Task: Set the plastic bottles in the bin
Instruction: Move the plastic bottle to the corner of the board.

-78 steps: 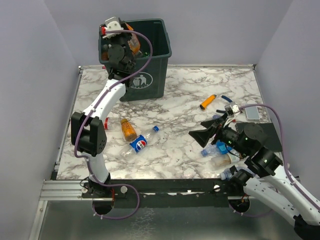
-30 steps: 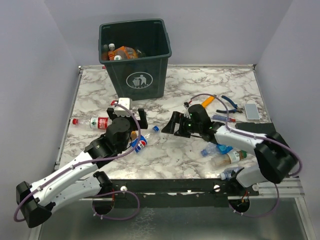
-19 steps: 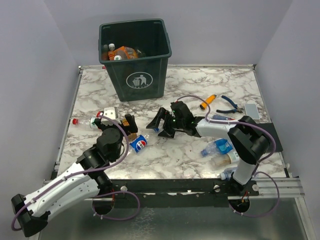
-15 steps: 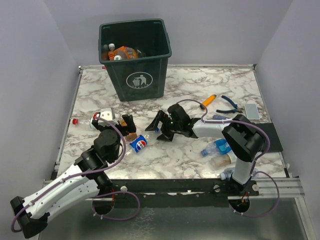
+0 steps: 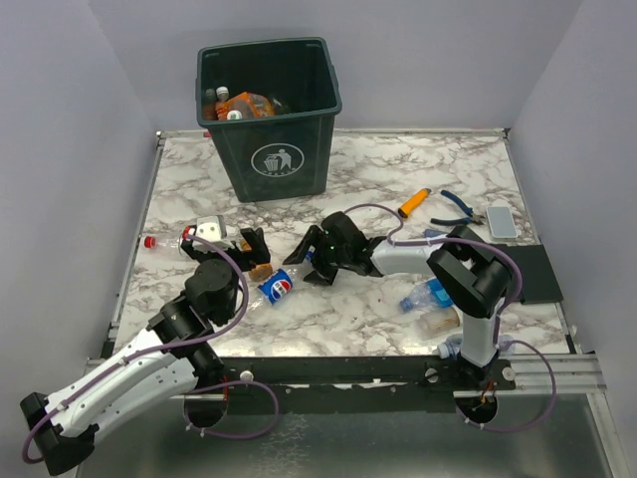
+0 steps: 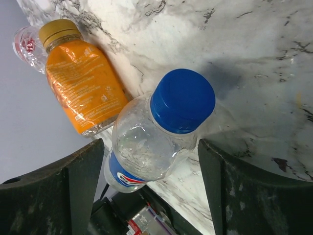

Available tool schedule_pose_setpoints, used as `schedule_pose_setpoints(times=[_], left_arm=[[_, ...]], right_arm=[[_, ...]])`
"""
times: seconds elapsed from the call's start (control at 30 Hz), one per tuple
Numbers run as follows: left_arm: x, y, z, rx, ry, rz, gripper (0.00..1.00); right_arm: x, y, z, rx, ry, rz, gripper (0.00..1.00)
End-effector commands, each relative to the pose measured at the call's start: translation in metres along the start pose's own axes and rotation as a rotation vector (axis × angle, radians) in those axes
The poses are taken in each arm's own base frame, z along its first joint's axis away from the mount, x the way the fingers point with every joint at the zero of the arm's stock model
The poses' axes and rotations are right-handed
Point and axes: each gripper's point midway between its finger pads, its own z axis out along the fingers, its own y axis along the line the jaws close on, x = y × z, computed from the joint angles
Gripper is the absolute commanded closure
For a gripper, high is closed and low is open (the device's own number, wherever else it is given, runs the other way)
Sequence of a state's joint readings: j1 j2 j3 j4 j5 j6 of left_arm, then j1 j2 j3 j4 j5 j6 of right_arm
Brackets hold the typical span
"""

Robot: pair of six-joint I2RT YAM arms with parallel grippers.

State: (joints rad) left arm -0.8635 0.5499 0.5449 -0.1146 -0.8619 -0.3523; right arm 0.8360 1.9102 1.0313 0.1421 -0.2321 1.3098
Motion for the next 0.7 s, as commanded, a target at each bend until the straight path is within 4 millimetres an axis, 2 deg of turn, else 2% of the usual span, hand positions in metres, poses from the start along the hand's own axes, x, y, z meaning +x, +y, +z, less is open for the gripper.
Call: schedule_pose_setpoints(times=[0.0, 0.2, 0.3, 0.47, 0.67], left_arm=[[0.0, 0.003, 0.001, -0.017, -0.007, -0.011, 0.01], [0.003, 0.003, 0.001, -0.017, -0.003, -0.005, 0.01], [0.006, 0.003, 0.002, -0.019, 0.005, 0.007, 0.01], [0.007, 0.004, 0.003, -0.025, 0.007, 0.015, 0.01], [0.011, 0.003, 0.004, -0.023, 0.017, 0.024, 0.01]], right_arm=[[0.005, -0.036, 0.016, 0.11, -0.013, 0.004, 0.22], [-0.003, -0.049, 0.003, 0.131, -0.091, -0.027, 0.44], [-0.012, -0.052, -0.013, 0.132, -0.154, -0.07, 0.49], [-0.033, -0.047, -0.061, 0.14, -0.31, -0.256, 0.53], [-0.042, -0.06, -0.121, 0.214, -0.359, -0.54, 0.54]])
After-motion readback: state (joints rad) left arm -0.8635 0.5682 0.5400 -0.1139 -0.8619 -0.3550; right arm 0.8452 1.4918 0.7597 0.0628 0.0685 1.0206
